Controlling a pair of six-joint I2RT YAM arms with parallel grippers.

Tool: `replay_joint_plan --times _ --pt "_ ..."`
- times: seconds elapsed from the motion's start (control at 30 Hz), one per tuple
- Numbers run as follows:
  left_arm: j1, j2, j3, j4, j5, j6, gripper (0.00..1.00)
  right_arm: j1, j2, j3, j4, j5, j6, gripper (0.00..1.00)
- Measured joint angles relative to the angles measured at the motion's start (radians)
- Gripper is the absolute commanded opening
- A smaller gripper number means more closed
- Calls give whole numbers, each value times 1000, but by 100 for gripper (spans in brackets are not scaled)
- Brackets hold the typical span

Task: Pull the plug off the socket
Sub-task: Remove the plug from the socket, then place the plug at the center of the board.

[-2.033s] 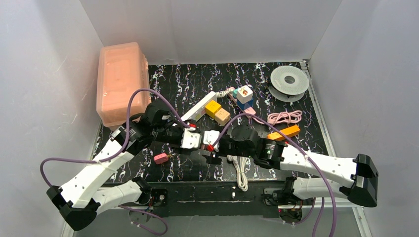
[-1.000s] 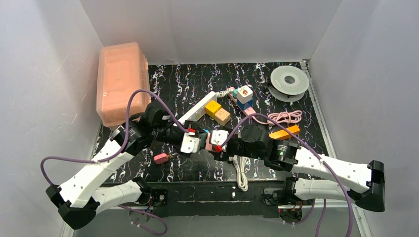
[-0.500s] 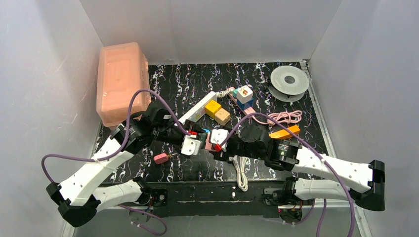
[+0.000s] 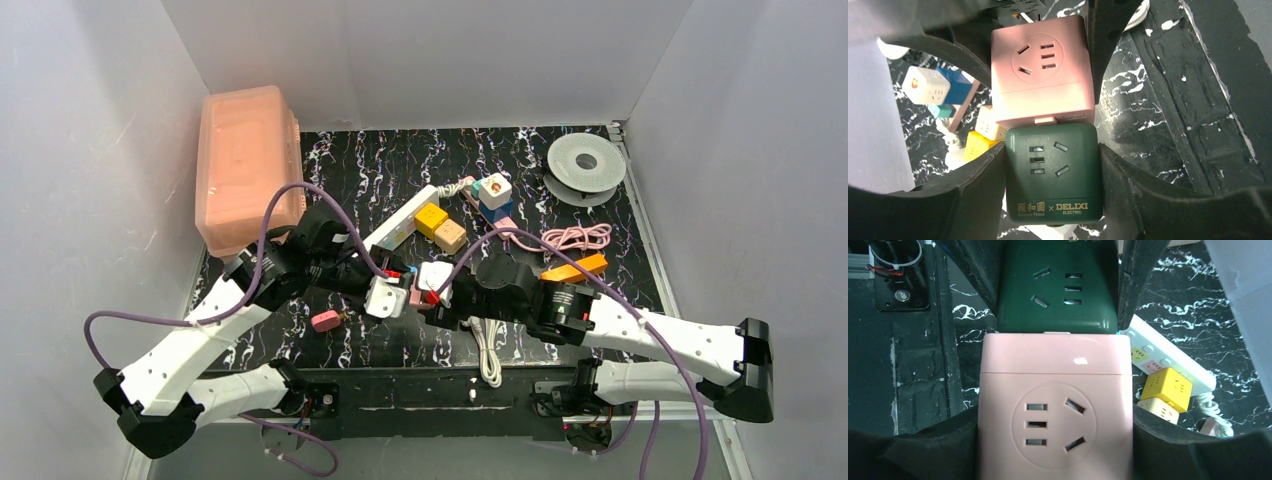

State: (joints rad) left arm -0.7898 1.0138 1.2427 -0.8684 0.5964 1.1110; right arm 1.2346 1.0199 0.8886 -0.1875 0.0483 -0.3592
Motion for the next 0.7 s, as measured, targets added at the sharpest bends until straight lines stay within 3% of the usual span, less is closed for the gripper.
replay_joint_plan --times 0.27,0.43,0.5,0.57,0.7 --pt "-13 44 21 -63 -77 3 0 -3 64 14 -10 5 46 1" --pt "-53 -6 -39 71 6 -10 0 3 -187 -159 92 -12 49 1" --pt "-56 -6 -39 78 -3 -13 0 3 -211 -165 86 -12 52 1" --pt "-7 -43 -37 -50 -177 11 0 -18 -253 -194 -136 24 106 1" --pt "-5 -48 -35 -84 -243 15 0 -24 -198 -203 -236 56 129 1"
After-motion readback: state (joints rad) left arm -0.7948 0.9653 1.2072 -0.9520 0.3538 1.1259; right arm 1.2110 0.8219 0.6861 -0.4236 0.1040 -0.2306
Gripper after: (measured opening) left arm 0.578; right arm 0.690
